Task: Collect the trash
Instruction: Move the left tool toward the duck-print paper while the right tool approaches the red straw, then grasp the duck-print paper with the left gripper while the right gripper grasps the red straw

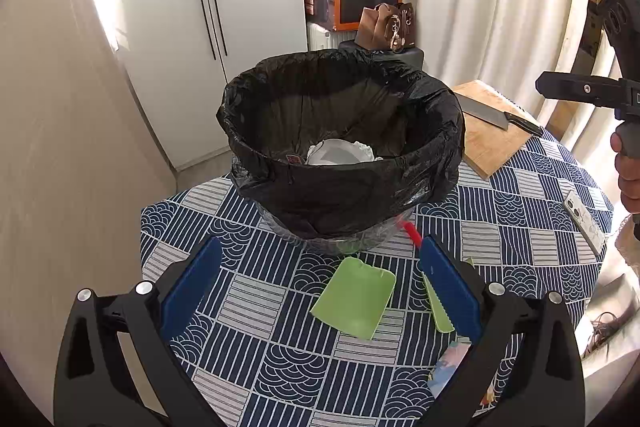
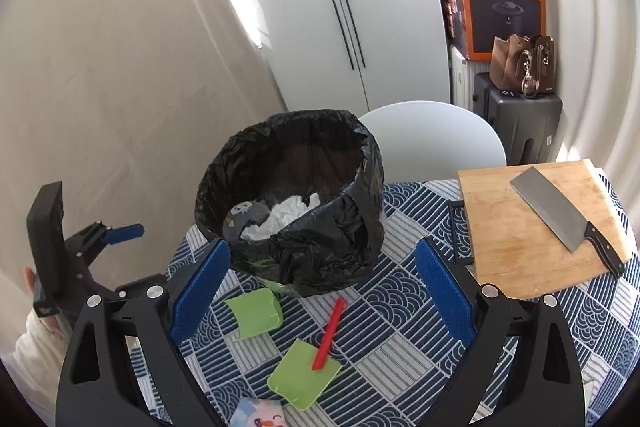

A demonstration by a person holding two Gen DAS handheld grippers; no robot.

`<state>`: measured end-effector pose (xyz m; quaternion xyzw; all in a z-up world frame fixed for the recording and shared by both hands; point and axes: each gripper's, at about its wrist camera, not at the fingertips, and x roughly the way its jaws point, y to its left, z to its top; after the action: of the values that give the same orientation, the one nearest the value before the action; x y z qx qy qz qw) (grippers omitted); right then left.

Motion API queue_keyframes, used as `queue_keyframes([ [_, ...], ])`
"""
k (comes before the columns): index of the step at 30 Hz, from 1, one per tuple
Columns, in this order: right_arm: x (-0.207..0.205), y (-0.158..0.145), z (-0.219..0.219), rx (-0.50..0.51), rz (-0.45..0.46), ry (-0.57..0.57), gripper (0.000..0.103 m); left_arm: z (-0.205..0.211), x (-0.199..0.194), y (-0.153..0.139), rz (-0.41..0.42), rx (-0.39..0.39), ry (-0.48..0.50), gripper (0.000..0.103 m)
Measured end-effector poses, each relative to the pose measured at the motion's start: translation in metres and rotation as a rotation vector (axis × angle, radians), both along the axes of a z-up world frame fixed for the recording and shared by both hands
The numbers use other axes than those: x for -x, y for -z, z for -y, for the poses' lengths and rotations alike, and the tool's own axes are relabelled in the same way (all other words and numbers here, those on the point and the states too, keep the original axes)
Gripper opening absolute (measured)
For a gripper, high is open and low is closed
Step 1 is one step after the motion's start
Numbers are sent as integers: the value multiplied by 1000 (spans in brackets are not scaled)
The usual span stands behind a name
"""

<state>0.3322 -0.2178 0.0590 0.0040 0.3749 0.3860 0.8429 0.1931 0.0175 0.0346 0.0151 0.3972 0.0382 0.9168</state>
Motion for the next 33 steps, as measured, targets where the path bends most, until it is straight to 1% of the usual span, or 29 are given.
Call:
queue_keyframes([
  [7,5,16,0,28,-31,-28,90,8,15,16,-34,22,-28,97],
  [14,9,50,-9,98,-81,-62,89,16,28,37,-84,41,-61,97],
  [18,13,68,-19,121,-104,-97,90,23,36,49,-109,43,-80,97],
  [23,16,98,-34,196,-81,-66,89,31,46,66,-151,72,-116,97],
  [30,9,148,-52,247,-167,-81,89,43,60,83,-204,84,-146,97],
  [33,9,165,-60,272,-180,-85,89,49,65,92,-229,89,-153,97],
])
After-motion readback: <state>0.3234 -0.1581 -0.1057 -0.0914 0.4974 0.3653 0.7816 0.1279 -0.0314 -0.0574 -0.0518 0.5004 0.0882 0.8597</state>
